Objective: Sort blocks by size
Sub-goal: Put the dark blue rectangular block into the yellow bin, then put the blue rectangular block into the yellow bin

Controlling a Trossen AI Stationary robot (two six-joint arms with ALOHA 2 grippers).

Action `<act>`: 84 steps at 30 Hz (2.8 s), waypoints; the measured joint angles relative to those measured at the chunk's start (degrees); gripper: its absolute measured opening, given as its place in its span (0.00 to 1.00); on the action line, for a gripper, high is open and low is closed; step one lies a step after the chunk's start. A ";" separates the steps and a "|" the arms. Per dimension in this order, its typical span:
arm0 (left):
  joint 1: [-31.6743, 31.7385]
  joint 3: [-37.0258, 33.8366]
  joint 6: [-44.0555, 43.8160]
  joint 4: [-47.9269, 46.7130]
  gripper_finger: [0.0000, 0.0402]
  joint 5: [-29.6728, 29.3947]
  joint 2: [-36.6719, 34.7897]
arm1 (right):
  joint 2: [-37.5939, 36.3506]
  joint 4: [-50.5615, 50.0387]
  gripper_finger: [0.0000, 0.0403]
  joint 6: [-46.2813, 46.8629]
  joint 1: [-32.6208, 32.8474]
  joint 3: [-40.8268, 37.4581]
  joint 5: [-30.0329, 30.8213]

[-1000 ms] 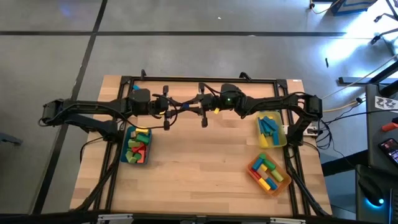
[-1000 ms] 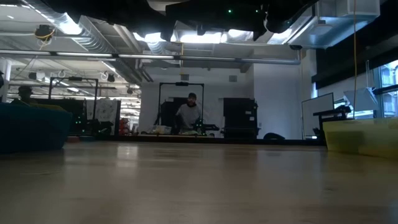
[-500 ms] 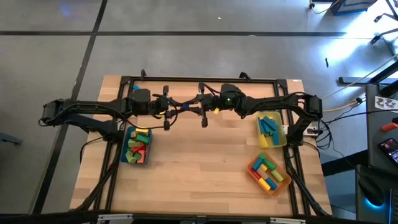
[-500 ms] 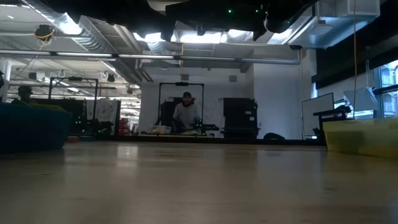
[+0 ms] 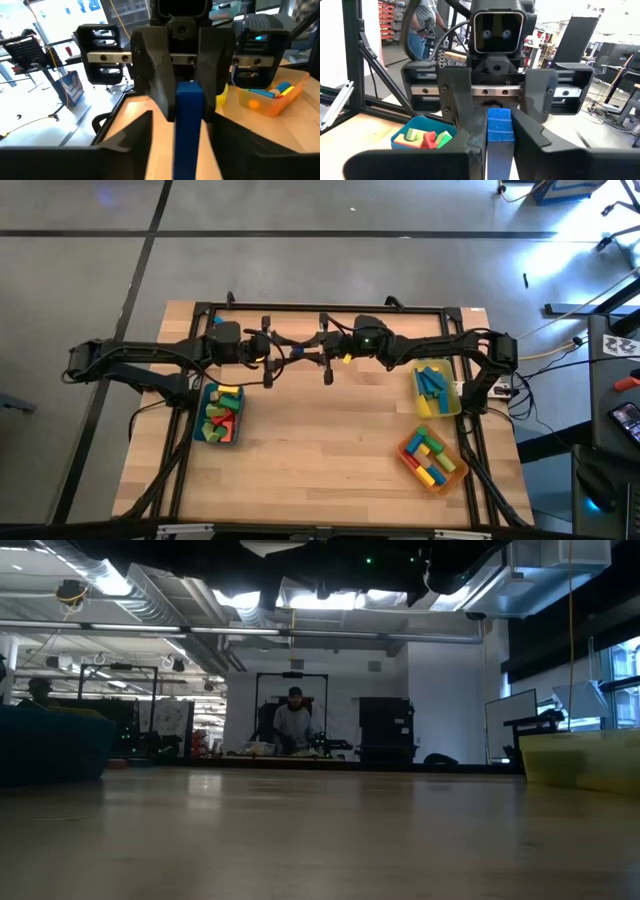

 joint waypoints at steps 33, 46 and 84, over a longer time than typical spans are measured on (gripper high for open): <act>0.35 -0.70 -3.34 -26.99 0.59 -0.20 -10.91 | -28.16 -64.27 0.16 9.56 -0.04 0.02 41.54; 0.33 -0.74 -3.17 -26.85 0.59 -0.20 -10.23 | -30.01 -101.01 0.17 45.74 -1.16 -2.76 48.78; 1.15 -0.72 -10.55 -30.07 0.59 -25.43 -10.23 | -30.01 -78.90 0.54 36.14 -8.31 -14.56 41.45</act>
